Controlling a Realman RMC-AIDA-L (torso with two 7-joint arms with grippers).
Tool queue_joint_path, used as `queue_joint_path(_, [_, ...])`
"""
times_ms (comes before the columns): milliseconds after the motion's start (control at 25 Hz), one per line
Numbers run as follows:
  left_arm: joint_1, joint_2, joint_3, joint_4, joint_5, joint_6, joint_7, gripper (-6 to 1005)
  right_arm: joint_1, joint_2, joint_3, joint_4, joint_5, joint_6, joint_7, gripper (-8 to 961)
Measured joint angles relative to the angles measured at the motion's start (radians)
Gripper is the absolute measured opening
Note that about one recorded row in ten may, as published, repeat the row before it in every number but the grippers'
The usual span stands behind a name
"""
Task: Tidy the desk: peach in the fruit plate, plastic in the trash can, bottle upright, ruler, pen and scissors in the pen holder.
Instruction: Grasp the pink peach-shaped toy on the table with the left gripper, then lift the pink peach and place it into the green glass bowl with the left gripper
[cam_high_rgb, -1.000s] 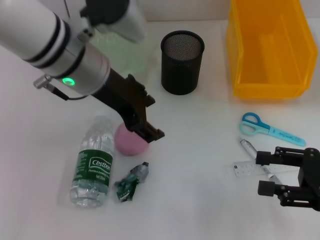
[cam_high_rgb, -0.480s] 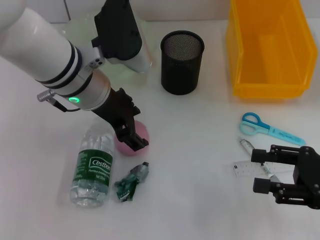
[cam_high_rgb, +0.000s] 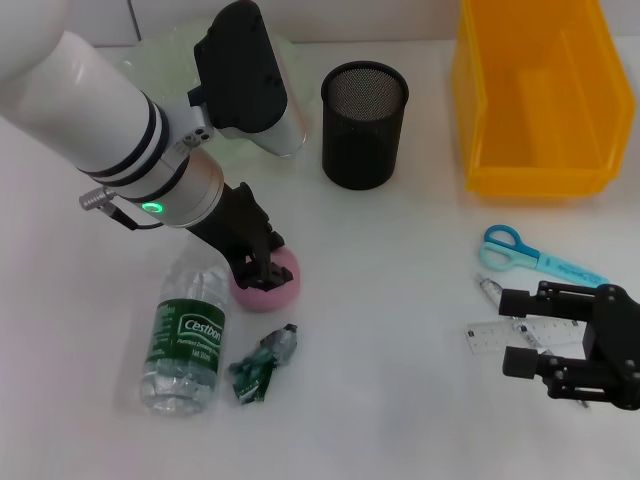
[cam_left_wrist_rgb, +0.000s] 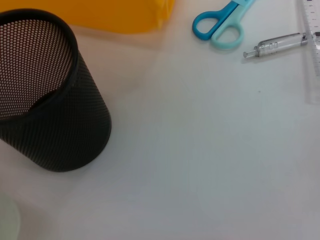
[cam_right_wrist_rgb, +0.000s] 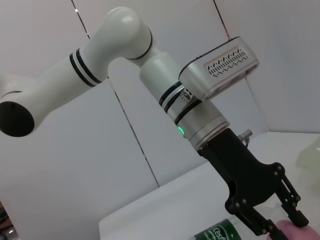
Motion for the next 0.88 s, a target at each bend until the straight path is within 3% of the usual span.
queue_joint_path(280, [0.003, 0.000, 0.000, 0.000, 0.003, 0.000, 0.000, 452, 0.001, 0.000, 0.000, 0.000, -0.001, 0.011, 0.000, 695])
queue_joint_path(360, [0.005, 0.000, 0.001, 0.000, 0.003, 0.000, 0.000, 208, 0.001, 0.000, 0.000, 0.000, -0.001, 0.011, -0.001, 696])
queue_joint_path(560, [0.009, 0.000, 0.002, 0.002, -0.002, -0.001, 0.001, 29, -0.002, 0.000, 0.000, 0.000, 0.000, 0.013, -0.009, 696])
queue_joint_path(800, [0.018, 0.001, -0.006, 0.028, -0.021, -0.001, 0.001, 53, -0.003, 0.000, 0.000, 0.000, 0.000, 0.015, -0.009, 696])
queue_joint_path(880, [0.032, 0.007, -0.066, 0.084, -0.097, 0.004, 0.001, 60, -0.004, 0.000, 0.000, 0.000, 0.000, 0.020, -0.009, 696])
